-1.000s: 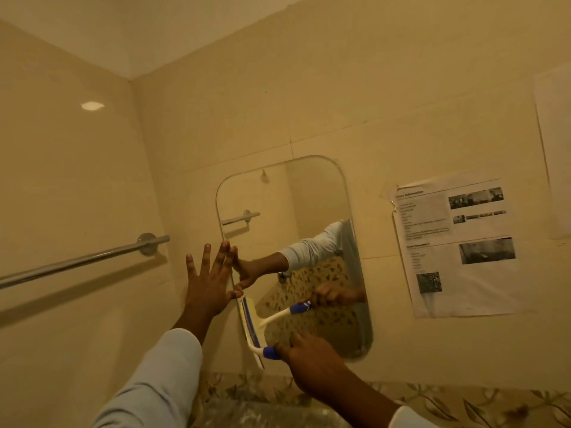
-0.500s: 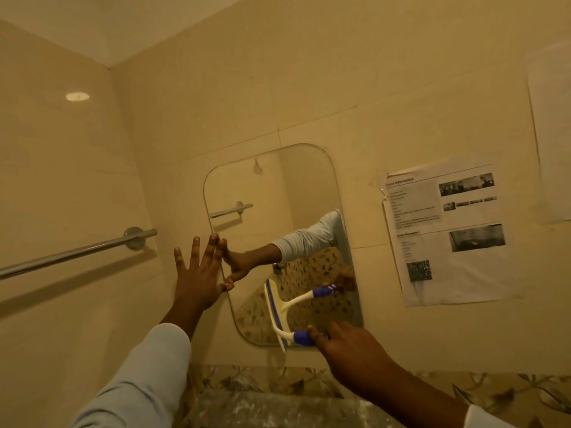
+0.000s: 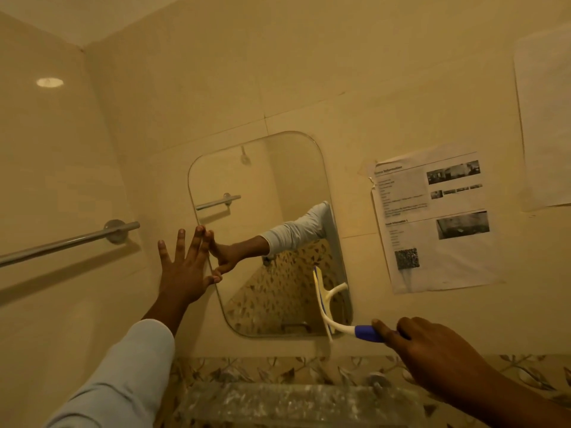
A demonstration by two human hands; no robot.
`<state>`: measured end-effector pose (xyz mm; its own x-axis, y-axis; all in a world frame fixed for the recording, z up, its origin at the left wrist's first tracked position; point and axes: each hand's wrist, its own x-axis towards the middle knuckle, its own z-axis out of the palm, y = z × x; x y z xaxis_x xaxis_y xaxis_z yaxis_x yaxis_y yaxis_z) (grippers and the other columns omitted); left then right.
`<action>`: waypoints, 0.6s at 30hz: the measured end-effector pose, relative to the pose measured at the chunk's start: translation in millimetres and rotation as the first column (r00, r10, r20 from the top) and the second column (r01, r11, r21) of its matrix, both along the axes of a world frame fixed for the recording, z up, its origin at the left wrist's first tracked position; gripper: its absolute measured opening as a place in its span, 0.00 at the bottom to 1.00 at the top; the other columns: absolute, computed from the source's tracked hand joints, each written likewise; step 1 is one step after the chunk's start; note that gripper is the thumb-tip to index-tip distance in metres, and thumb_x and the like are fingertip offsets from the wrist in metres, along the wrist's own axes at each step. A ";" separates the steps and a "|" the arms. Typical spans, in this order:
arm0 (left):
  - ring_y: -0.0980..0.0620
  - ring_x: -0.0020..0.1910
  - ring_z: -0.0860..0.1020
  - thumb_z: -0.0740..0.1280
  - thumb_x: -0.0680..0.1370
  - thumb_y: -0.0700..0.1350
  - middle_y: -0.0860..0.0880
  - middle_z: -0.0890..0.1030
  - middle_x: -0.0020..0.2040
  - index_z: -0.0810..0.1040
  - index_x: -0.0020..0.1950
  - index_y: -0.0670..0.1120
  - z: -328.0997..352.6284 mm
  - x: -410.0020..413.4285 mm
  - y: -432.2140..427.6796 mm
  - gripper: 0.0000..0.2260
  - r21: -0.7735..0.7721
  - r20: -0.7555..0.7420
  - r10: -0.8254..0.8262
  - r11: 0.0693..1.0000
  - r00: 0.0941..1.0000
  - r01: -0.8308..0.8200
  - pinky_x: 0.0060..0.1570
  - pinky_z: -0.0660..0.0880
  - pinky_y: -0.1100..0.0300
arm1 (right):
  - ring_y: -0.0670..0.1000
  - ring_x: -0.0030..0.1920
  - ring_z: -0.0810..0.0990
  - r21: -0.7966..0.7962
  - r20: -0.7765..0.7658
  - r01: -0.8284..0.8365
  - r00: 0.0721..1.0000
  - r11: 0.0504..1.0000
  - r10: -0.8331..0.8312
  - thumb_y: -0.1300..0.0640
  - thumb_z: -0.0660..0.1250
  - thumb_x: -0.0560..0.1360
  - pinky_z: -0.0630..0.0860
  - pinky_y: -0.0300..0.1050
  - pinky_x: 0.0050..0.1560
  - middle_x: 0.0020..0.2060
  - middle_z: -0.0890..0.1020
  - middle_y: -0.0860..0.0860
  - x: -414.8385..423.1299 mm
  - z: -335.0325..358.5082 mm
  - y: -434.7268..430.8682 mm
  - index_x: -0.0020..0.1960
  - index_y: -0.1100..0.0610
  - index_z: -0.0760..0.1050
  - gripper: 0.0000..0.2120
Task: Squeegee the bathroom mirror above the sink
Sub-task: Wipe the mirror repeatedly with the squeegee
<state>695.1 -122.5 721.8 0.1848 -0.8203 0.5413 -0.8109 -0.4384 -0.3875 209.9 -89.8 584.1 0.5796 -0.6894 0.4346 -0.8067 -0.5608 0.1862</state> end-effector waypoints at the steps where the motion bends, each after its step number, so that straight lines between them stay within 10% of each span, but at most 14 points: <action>1: 0.37 0.80 0.30 0.54 0.76 0.75 0.47 0.25 0.80 0.23 0.79 0.49 0.1 -0.4 0.0 0.51 0.001 -0.001 0.001 1.000 1.000 -0.001 0.74 0.40 0.26 | 0.46 0.24 0.74 -0.003 0.029 0.006 1.000 1.000 -0.006 0.52 0.91 0.43 0.69 0.37 0.22 0.30 0.79 0.48 -4.5 -1.5 0.8 0.61 0.52 0.86 0.46; 18: 0.37 0.80 0.29 0.54 0.77 0.75 0.46 0.24 0.79 0.23 0.79 0.48 0.5 -5.9 2.8 0.51 0.009 -0.010 0.022 1.000 1.000 -0.022 0.74 0.41 0.26 | 0.47 0.23 0.74 -0.015 0.162 0.042 0.986 0.999 -0.039 0.57 0.92 0.39 0.66 0.37 0.19 0.28 0.78 0.50 -48.3 -8.1 28.4 0.60 0.56 0.87 0.48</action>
